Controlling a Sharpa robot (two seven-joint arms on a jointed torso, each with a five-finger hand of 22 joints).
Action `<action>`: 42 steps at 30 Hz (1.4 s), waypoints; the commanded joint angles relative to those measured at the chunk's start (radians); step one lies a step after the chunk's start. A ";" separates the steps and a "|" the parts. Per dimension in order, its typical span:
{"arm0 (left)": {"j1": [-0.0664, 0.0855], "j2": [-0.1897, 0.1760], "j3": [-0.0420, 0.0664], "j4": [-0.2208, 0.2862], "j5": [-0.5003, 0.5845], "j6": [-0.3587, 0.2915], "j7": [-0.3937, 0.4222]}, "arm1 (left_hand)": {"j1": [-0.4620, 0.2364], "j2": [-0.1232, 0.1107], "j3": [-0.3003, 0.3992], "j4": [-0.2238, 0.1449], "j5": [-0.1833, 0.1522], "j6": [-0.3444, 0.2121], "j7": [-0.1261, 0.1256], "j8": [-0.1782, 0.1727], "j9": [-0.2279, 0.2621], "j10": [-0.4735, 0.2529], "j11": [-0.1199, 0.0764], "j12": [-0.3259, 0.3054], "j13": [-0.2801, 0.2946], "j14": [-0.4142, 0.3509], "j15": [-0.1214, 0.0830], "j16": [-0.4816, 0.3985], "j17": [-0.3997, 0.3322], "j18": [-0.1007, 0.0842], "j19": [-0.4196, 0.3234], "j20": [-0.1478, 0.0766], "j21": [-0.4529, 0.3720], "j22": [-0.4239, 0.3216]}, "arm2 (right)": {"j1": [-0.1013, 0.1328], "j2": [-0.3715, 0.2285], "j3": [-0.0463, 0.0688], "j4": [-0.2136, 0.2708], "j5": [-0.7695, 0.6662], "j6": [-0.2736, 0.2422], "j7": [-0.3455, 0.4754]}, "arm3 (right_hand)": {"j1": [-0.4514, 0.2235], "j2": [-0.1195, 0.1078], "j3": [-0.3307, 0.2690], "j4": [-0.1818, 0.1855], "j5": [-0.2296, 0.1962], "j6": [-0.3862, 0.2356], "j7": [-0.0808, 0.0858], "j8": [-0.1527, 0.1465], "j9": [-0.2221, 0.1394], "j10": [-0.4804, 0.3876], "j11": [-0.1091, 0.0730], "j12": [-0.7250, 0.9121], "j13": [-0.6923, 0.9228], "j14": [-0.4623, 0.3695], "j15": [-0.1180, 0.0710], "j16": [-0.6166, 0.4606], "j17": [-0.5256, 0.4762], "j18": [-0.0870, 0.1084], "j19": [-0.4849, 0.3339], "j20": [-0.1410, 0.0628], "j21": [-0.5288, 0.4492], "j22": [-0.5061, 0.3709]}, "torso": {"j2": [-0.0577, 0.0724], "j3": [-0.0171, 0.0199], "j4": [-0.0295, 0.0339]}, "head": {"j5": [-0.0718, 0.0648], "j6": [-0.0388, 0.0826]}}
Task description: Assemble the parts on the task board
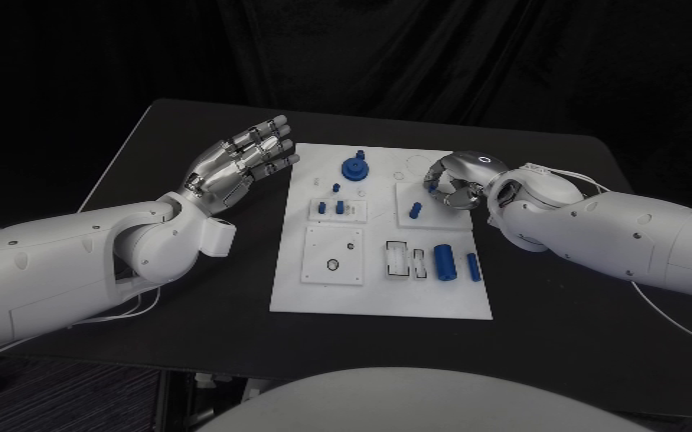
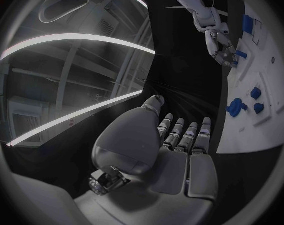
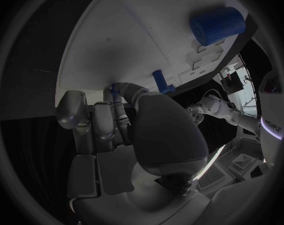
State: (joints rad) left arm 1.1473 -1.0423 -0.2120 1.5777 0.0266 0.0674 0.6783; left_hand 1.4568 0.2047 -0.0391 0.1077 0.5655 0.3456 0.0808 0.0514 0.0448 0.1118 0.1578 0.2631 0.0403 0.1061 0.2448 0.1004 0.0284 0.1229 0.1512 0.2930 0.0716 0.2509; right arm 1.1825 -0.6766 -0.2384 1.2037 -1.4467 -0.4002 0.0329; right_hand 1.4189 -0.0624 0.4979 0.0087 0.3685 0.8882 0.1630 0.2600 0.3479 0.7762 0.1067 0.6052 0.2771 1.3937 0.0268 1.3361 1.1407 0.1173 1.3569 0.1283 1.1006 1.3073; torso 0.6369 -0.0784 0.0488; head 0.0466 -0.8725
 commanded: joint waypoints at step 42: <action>-0.018 0.008 0.001 -0.015 -0.003 0.008 0.024 | -0.016 0.000 0.021 0.001 0.000 0.008 0.010 0.009 0.001 0.000 -0.013 0.010 0.001 0.016 0.000 0.019 0.003 -0.012 0.009 -0.001 0.006 -0.003 | 0.111 -0.140 0.003 0.316 -0.025 -0.085 -0.005 | 0.003 0.009 0.000 -0.034 -0.091 0.018 -0.007 0.035 0.034 0.044 -0.008 0.008 -0.018 0.020 -0.008 0.016 0.018 -0.020 0.021 -0.006 0.036 0.131 | 0.000 -0.0023 0.0008 | 0.039 0.000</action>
State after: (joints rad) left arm 1.1303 -1.0367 -0.2119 1.5628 0.0262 0.0691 0.6788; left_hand 1.4511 0.2070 -0.0240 0.1091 0.5655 0.3504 0.0857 0.0551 0.0456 0.1140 0.1498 0.2670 0.0407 0.1166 0.2449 0.1158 0.0312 0.1231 0.1510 0.2930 0.0716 0.2495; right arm 1.2920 -0.8132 -0.2356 1.5053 -1.4349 -0.4765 0.0462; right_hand 1.4259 -0.0500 0.5009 -0.0237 0.2809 0.9022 0.1558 0.2885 0.3804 0.8112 0.0997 0.6117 0.2588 1.4061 0.0214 1.3481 1.1565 0.1172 1.3723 0.1232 1.1299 1.3078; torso 0.6376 -0.0807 0.0508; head 0.0814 -0.8725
